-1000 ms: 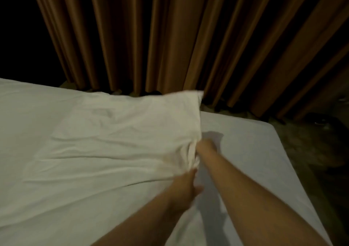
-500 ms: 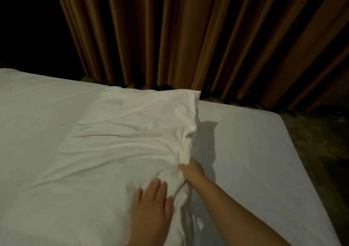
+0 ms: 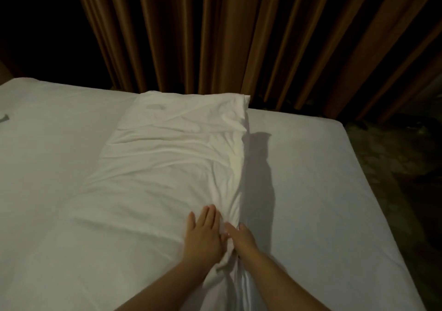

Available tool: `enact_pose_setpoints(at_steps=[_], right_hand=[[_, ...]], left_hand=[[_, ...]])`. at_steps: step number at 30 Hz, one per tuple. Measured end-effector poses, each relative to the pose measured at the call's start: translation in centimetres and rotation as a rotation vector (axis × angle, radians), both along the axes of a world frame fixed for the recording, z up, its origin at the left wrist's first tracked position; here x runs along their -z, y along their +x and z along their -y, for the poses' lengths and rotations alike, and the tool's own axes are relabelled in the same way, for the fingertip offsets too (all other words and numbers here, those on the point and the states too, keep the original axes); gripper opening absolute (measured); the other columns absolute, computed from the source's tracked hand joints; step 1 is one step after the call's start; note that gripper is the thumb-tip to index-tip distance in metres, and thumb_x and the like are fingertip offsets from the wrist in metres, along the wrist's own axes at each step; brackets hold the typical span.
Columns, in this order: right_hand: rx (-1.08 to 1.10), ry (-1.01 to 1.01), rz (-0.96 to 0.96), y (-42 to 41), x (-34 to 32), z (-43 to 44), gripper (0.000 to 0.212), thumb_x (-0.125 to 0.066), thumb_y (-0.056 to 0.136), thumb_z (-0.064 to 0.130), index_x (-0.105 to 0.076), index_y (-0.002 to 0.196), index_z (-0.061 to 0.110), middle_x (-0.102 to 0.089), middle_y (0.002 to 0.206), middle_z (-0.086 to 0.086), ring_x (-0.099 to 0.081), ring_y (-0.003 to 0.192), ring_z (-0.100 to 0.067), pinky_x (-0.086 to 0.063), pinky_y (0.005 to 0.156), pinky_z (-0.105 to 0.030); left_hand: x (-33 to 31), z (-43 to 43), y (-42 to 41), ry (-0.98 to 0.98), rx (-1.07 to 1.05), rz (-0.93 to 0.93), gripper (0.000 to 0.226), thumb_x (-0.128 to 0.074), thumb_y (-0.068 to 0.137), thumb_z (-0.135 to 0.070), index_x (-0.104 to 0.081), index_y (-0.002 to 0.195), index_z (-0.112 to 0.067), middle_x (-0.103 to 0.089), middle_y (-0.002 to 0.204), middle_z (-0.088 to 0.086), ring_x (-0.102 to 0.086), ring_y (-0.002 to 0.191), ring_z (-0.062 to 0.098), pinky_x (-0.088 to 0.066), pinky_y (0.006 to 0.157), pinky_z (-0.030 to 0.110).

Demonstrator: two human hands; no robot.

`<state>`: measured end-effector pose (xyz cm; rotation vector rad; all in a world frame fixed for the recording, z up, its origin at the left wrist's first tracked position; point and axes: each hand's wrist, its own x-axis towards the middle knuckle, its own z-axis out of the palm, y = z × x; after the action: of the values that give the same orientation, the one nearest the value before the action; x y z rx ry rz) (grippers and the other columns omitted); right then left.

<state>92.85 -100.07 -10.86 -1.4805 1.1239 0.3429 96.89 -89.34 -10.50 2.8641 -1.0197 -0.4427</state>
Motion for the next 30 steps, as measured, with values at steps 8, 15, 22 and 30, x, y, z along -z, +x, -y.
enact_pose_setpoints(at_steps=[8, 15, 22, 30], right_hand=[[-0.186, -0.021, 0.079, -3.2, -4.0, -1.3, 0.073, -0.048, 0.091, 0.052, -0.02, 0.151, 0.021, -0.04, 0.149, -0.008, -0.046, 0.129, -0.027, -0.04, 0.106, -0.039], [-0.306, -0.451, -0.023, -9.6, -3.1, -5.9, 0.047, -0.041, 0.099, 0.035, -0.033, 0.141, 0.016, -0.035, 0.145, -0.009, -0.041, 0.128, -0.028, -0.038, 0.101, -0.037], [-0.592, -0.341, -0.115, -10.7, -3.1, -8.2, 0.04, -0.047, 0.096, 0.033, -0.054, 0.131, 0.013, -0.055, 0.135, -0.01, -0.053, 0.122, -0.026, -0.041, 0.097, -0.031], [-0.176, -0.418, -0.062, -16.1, -2.0, -3.0, 0.05, -0.051, 0.095, 0.035, -0.047, 0.135, 0.006, -0.053, 0.135, -0.017, -0.052, 0.122, -0.032, -0.044, 0.096, -0.033]], left_hand=[[-1.8, 0.1, -4.2, -0.234, -0.174, -0.119, 0.052, -0.016, 0.101, -0.03, -0.019, 0.151, -0.015, -0.011, 0.159, 0.001, -0.004, 0.147, 0.011, 0.002, 0.116, 0.033], [-3.0, -2.4, -9.9, -0.281, -0.456, -0.038, 0.048, -0.026, 0.102, -0.026, -0.027, 0.149, -0.018, -0.023, 0.157, -0.002, -0.015, 0.145, 0.011, -0.004, 0.116, 0.034], [-3.2, -6.5, -14.3, -0.517, -0.385, -0.154, 0.051, -0.027, 0.101, -0.037, -0.038, 0.144, -0.01, -0.032, 0.153, 0.004, -0.026, 0.142, 0.015, -0.01, 0.108, 0.013], [-2.2, -11.0, -12.3, 0.093, -0.072, 0.068, 0.08, 0.005, 0.077, -0.058, -0.023, 0.149, -0.035, -0.016, 0.159, -0.006, -0.013, 0.146, 0.011, -0.013, 0.109, 0.056]])
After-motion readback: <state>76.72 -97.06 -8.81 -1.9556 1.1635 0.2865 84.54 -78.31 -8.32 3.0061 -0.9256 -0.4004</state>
